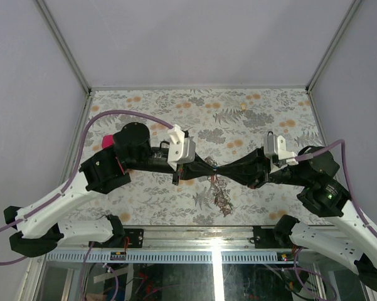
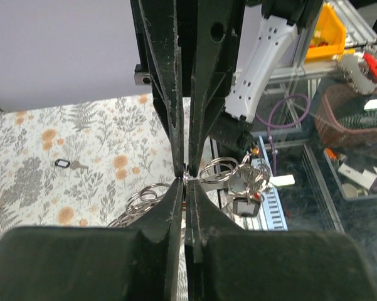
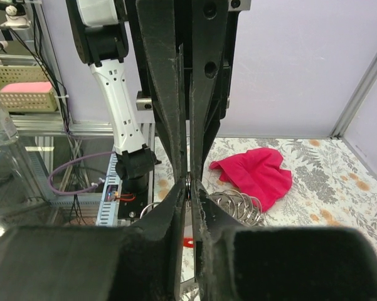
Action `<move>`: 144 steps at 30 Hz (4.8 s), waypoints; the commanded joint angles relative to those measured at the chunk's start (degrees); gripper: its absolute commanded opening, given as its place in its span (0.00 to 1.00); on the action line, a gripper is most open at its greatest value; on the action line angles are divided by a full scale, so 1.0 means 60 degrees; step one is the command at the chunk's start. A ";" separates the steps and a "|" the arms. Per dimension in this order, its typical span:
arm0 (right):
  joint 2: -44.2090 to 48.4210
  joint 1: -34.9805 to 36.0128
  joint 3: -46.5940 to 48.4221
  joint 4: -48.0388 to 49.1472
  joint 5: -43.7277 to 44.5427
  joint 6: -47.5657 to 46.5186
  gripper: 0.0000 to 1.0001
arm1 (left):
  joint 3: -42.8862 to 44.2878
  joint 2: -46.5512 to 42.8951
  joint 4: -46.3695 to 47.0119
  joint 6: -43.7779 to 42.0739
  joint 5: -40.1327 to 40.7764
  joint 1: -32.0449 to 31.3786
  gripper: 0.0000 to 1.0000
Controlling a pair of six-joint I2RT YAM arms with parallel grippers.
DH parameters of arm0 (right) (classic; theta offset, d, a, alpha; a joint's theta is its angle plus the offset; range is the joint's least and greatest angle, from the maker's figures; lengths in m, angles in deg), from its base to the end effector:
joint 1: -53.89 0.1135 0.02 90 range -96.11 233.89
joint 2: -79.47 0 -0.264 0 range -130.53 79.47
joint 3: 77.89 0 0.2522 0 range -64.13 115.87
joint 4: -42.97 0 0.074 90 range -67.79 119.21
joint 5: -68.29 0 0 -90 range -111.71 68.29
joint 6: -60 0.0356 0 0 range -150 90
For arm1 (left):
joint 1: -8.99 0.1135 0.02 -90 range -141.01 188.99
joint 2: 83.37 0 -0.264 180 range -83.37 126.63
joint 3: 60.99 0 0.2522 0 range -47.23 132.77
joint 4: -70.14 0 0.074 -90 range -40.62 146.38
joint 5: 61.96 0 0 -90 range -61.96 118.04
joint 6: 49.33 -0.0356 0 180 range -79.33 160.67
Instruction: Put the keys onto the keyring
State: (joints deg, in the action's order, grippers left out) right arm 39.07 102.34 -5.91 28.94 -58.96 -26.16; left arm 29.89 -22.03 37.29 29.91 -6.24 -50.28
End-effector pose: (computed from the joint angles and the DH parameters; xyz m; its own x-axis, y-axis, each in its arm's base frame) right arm 0.0710 0.1126 0.4475 0.1340 0.2316 -0.9635 -0.9897 0.0807 -0.1183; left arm 0.0932 -0.1960 0.4635 0.1573 0.0373 -0.9869 0.9856 -0.0693 0.1544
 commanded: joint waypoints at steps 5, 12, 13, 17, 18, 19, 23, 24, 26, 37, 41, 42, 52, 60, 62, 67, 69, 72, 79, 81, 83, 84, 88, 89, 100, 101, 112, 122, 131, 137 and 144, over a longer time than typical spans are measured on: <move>0.0087 0.0043 0.0879 -0.1488 0.0491 -0.1074 0.30 | 0.2951 0.1413 -0.5041 -0.2479 0.0553 -0.0028 0.00; -0.0328 0.0031 0.0747 -0.2060 0.0585 -0.1538 0.41 | 0.4448 0.2401 -0.7011 -0.3197 0.1239 -0.0026 0.00; -0.0389 0.0045 0.0695 -0.2043 0.0540 -0.1616 0.41 | 0.4485 0.2429 -0.7046 -0.3199 0.1322 -0.0049 0.00; -0.0742 0.0043 0.0578 -0.2089 0.0327 -0.1829 0.45 | 0.4661 0.2504 -0.7160 -0.3176 0.1534 -0.0092 0.00; -0.0825 0.0034 0.0578 -0.2069 0.0257 -0.1852 0.46 | 0.4673 0.2537 -0.7185 -0.3178 0.1606 -0.0114 0.00; -0.0904 0.0049 0.0560 -0.2048 0.0194 -0.1857 0.46 | 0.4679 0.2548 -0.7203 -0.3178 0.1637 -0.0122 0.00; -0.1111 0.0051 0.0463 -0.1852 -0.0008 -0.1820 0.45 | 0.4749 0.2586 -0.7234 -0.3157 0.1662 -0.0168 0.00; -0.1155 0.0050 0.0424 -0.1770 -0.0047 -0.1794 0.44 | 0.4768 0.2606 -0.7242 -0.3155 0.1668 -0.0176 0.00; -0.1200 0.0035 0.0323 -0.1628 -0.0132 -0.1738 0.42 | 0.4802 0.2634 -0.7255 -0.3154 0.1662 -0.0175 0.00; -0.1364 0.0045 0.0028 -0.1044 -0.0491 -0.1344 0.35 | 0.4859 0.2766 -0.7235 -0.3164 0.1651 -0.0233 0.00; -0.1455 0.0049 0.0012 -0.0924 -0.0604 -0.1287 0.28 | 0.4865 0.2782 -0.7237 -0.3163 0.1655 -0.0236 0.00; -0.1468 0.0049 0.0002 -0.0878 -0.0647 -0.1255 0.25 | 0.4861 0.2780 -0.7233 -0.3171 0.1645 -0.0234 0.00; -0.1403 0.0041 0.0186 -0.1194 -0.0406 -0.1338 0.00 | 0.4837 0.2736 -0.7136 -0.3194 0.1646 -0.0259 0.00; -0.0434 0.0043 -0.0233 0.0056 -0.0066 -0.0922 0.00 | 0.3616 0.1662 -0.5134 -0.2591 0.1272 -0.0258 0.15; -0.0233 0.0041 -0.0306 0.0321 -0.0050 -0.0695 0.00 | 0.3072 0.1261 -0.4027 -0.2307 0.1120 -0.0256 0.19; -0.0079 0.0044 -0.0228 0.0442 -0.0137 -0.0481 0.00 | 0.2196 0.0575 -0.2730 -0.1894 0.1211 -0.0239 0.23; -0.0061 0.0042 -0.0140 0.0452 -0.0216 -0.0479 0.00 | 0.2040 0.0517 -0.2693 -0.1885 0.1272 -0.0231 0.23; -0.0042 0.0035 -0.0022 0.0538 -0.0368 -0.0453 0.00 | 0.1930 0.0525 -0.2670 -0.1856 0.1179 -0.0217 0.23; 0.0018 0.0045 0.0131 0.0764 -0.0573 -0.0230 0.00 | 0.1920 0.0571 -0.2745 -0.1960 0.0600 -0.0213 0.20; 0.0044 0.0043 0.0189 0.0718 -0.0534 -0.0229 0.00 | 0.1899 0.0544 -0.2743 -0.1956 0.0563 -0.0215 0.20; 0.0094 0.0048 0.0230 0.0677 -0.0469 -0.0254 0.00 | 0.1897 0.0521 -0.2734 -0.1962 0.0545 -0.0204 0.20; 0.0129 0.0051 0.0229 0.0665 -0.0426 -0.0252 0.00 | 0.1877 0.0513 -0.2703 -0.1940 0.0541 -0.0212 0.20; 0.0190 0.0041 0.0218 0.0640 -0.0181 -0.0271 0.00 | 0.1711 0.0446 -0.2468 -0.1783 0.0487 -0.0213 0.23; 0.0192 0.0037 0.0215 0.0596 -0.0046 -0.0273 0.00 | 0.1632 0.0425 -0.2369 -0.1718 0.0507 -0.0199 0.24; 0.0227 0.0039 0.0086 0.0588 0.0205 -0.0303 0.00 | 0.1058 0.0330 -0.1554 -0.1226 0.0425 -0.0209 0.28; 0.0228 0.0044 0.0087 0.0591 0.0193 -0.0306 0.00 | 0.1058 0.0337 -0.1534 -0.1211 0.0395 -0.0209 0.28; 0.0281 0.0048 -0.0028 0.0589 0.0335 -0.0330 0.00 | 0.1082 0.0352 -0.1511 -0.1182 0.0127 -0.0204 0.28; 0.0464 0.0050 -0.0122 0.0620 0.0579 -0.0369 0.00 | 0.1371 0.0296 -0.2119 -0.1491 0.0512 -0.0212 0.32; 0.0201 0.0036 -0.0164 0.0730 0.0228 -0.0204 0.00 | 0.1180 0.0374 -0.1308 -0.1128 0.0270 -0.0213 0.32; 0.0128 0.0052 -0.0254 0.0864 0.0193 -0.0149 0.00 | 0.1180 0.0419 -0.1176 -0.1078 0.0093 -0.0215 0.27; 0.0101 0.0049 -0.0296 0.0926 0.0188 -0.0139 0.00 | 0.1202 0.0535 -0.1390 -0.1104 0.0163 -0.0215 0.02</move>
State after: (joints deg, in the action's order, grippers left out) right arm 39.44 102.34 -8.56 27.34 -58.28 -27.38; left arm 36.51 -19.23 26.03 23.00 -4.34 -51.35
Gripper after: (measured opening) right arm 0.010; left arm 0.073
